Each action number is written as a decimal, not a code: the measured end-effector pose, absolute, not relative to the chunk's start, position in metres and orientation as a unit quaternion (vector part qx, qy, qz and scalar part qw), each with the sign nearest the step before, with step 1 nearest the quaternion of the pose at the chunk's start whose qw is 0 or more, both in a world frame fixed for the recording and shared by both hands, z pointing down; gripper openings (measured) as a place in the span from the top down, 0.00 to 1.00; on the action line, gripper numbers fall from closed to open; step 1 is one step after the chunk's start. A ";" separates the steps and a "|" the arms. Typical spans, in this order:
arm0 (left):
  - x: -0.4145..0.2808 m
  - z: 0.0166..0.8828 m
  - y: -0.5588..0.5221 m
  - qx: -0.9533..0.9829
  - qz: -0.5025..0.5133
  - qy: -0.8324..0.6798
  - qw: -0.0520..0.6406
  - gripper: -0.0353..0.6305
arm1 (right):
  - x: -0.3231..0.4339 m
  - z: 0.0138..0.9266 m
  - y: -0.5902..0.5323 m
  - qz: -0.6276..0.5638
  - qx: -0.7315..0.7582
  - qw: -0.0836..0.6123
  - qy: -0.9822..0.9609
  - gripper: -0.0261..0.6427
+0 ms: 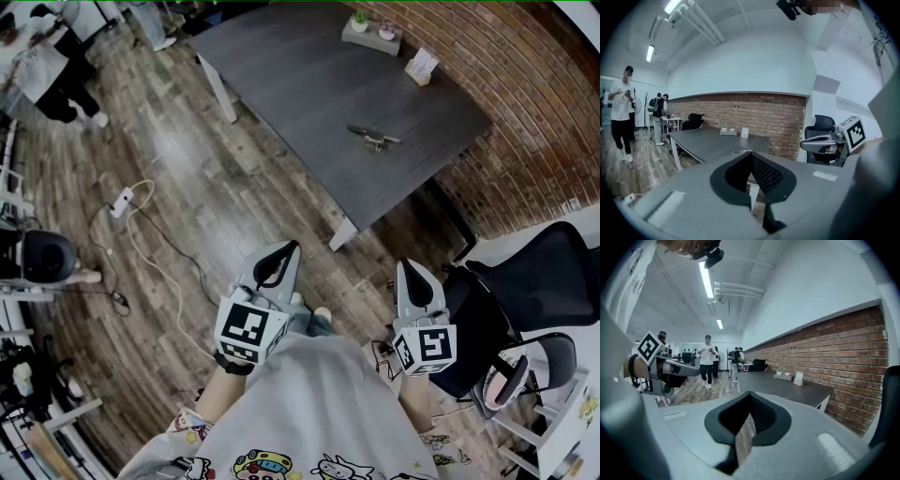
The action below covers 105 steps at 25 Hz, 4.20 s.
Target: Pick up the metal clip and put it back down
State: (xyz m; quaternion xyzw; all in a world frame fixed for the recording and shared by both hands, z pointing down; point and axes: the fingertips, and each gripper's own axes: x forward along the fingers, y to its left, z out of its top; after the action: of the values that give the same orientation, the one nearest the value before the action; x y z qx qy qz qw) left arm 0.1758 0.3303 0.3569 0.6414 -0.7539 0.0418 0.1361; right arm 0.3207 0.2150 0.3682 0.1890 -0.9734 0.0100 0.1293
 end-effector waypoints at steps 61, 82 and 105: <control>-0.120 0.389 0.254 0.626 0.014 -0.761 0.169 0.59 | 0.050 0.386 0.102 0.080 0.212 0.125 -0.966 0.49; -0.111 0.358 0.003 0.768 0.068 -0.624 0.124 0.58 | 0.087 0.394 -0.060 0.124 0.371 0.089 -0.916 0.45; -0.055 0.359 -0.085 0.864 0.091 -0.482 0.115 0.58 | 0.128 0.392 -0.076 0.138 0.490 0.076 -0.857 0.44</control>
State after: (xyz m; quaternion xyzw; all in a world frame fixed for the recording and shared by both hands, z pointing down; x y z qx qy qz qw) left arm -0.0554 -0.0847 0.3593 0.8636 -0.4823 0.0911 0.1150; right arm 0.1277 -0.0764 0.3923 0.4898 -0.8575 0.1375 0.0765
